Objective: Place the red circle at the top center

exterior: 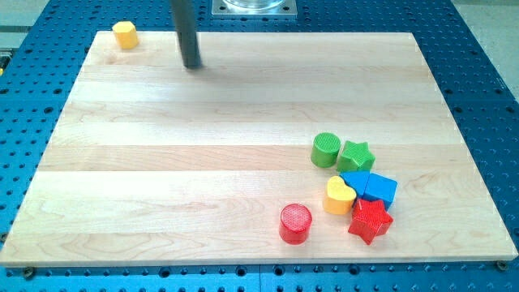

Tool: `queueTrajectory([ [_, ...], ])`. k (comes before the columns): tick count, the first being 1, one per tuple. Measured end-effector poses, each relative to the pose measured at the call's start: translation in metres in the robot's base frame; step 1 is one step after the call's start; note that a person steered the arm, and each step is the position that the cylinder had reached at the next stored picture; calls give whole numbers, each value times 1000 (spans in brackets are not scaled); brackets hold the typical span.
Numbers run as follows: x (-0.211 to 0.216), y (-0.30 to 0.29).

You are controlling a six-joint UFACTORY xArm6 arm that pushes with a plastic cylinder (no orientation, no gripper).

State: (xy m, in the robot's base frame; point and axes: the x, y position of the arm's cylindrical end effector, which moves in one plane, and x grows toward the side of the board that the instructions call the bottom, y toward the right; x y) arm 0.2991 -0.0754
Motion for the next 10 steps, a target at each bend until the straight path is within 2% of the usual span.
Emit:
queueTrajectory([
  [1, 45, 113],
  [3, 183, 280],
  [4, 265, 283],
  [5, 318, 275],
  [6, 319, 253],
  [9, 313, 116],
  [10, 267, 61],
])
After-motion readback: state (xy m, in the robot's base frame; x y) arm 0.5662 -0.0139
